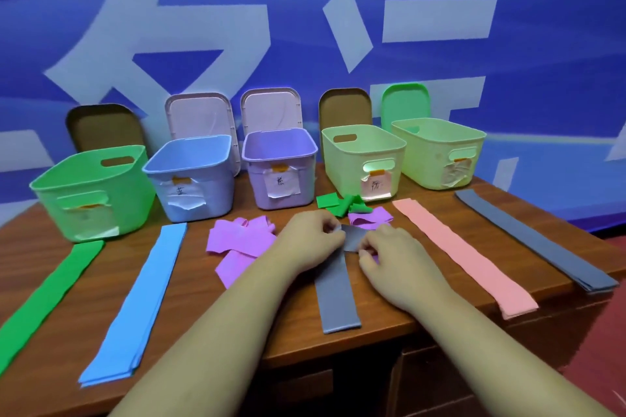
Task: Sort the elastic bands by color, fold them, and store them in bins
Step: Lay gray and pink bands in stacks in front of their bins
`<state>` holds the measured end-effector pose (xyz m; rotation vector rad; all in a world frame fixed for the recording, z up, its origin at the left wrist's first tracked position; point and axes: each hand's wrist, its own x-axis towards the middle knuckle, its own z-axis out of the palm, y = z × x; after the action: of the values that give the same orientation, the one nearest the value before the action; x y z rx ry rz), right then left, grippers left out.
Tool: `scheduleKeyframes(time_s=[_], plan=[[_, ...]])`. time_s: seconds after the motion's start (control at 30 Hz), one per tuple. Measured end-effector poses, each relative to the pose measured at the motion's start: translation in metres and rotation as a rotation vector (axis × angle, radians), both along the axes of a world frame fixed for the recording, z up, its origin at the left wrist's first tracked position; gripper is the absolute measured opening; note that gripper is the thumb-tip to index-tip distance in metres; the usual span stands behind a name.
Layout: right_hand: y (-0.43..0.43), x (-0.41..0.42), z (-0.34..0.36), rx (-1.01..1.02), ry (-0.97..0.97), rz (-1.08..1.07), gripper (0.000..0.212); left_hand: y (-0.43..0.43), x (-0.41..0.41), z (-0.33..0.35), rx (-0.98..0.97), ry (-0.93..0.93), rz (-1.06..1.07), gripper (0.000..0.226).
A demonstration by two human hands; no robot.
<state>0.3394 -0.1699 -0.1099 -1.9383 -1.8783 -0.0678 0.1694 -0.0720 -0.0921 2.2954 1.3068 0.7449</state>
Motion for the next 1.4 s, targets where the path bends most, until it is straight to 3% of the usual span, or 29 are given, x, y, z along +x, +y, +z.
scheduleKeyframes(time_s=[0.13,0.27,0.37,0.43,0.53,0.63,0.7,0.8,0.9,1.03,1.3,1.4], plan=[[0.005,0.004,0.000,0.008,0.155,0.030,0.031,-0.011,-0.006,0.008,-0.069,-0.179,-0.087,0.014],[-0.007,0.001,0.013,-0.015,0.562,0.051,0.053,-0.026,-0.014,0.015,-0.102,-0.277,-0.239,0.018],[-0.014,0.000,0.019,-0.038,0.727,0.054,0.059,-0.031,-0.017,0.019,-0.130,-0.281,-0.326,0.019],[-0.013,0.003,0.016,-0.004,0.717,0.081,0.054,-0.032,-0.018,0.019,-0.174,-0.267,-0.393,0.017],[-0.008,0.011,0.009,0.091,0.589,0.152,0.031,-0.035,-0.019,0.021,-0.225,-0.248,-0.465,0.018],[-0.005,0.014,0.003,0.124,0.569,0.185,0.015,-0.033,-0.020,0.023,-0.179,-0.292,-0.320,0.023],[-0.003,0.015,0.001,0.130,0.579,0.173,0.014,-0.028,-0.020,0.021,-0.114,-0.354,-0.220,0.007],[-0.001,0.017,-0.001,0.104,0.581,0.157,0.021,-0.023,-0.020,0.017,-0.093,-0.330,-0.224,0.023],[-0.004,0.015,0.003,0.087,0.584,0.168,0.020,-0.020,-0.018,0.015,0.011,-0.244,-0.256,0.016],[-0.009,0.012,0.010,0.062,0.635,0.193,0.015,-0.020,-0.013,0.020,0.030,-0.390,-0.191,0.011],[-0.012,0.011,0.011,0.028,0.618,0.244,0.031,-0.029,-0.013,0.079,0.206,-0.455,-0.218,0.013],[-0.014,0.011,0.012,0.012,0.595,0.265,0.025,-0.031,-0.011,0.105,0.219,-0.459,-0.193,0.013]])
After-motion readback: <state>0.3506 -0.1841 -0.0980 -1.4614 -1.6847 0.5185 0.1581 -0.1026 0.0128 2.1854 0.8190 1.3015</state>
